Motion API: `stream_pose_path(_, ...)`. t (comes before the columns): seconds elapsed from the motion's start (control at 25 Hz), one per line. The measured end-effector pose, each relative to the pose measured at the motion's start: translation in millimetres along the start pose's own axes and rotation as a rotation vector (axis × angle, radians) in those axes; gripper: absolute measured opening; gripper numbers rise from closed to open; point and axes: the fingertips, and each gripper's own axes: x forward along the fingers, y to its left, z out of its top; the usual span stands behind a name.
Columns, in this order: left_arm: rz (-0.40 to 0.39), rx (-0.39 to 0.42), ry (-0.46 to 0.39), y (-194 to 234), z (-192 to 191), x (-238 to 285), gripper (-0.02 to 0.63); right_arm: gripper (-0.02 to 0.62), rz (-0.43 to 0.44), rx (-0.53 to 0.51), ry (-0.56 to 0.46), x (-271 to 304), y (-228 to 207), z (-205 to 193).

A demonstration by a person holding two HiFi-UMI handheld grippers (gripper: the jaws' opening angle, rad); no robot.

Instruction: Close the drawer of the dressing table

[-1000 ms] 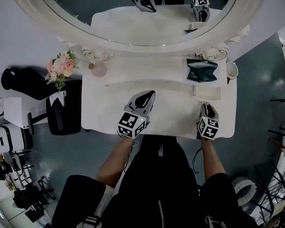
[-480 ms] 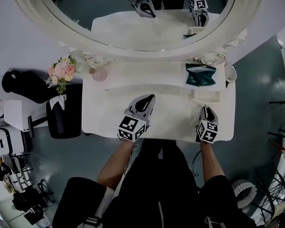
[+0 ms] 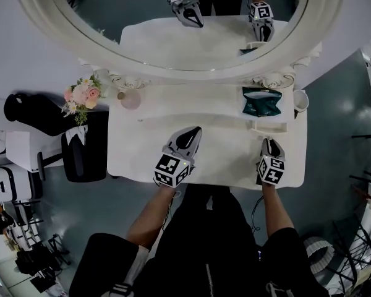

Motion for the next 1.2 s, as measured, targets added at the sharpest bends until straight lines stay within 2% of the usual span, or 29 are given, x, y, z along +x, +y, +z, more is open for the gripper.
stream_pose_path(1.2,0.109,-0.023,-0.004,32,4,-25,0.005,0.091,0.009,-0.020,0.027,45,-6,37)
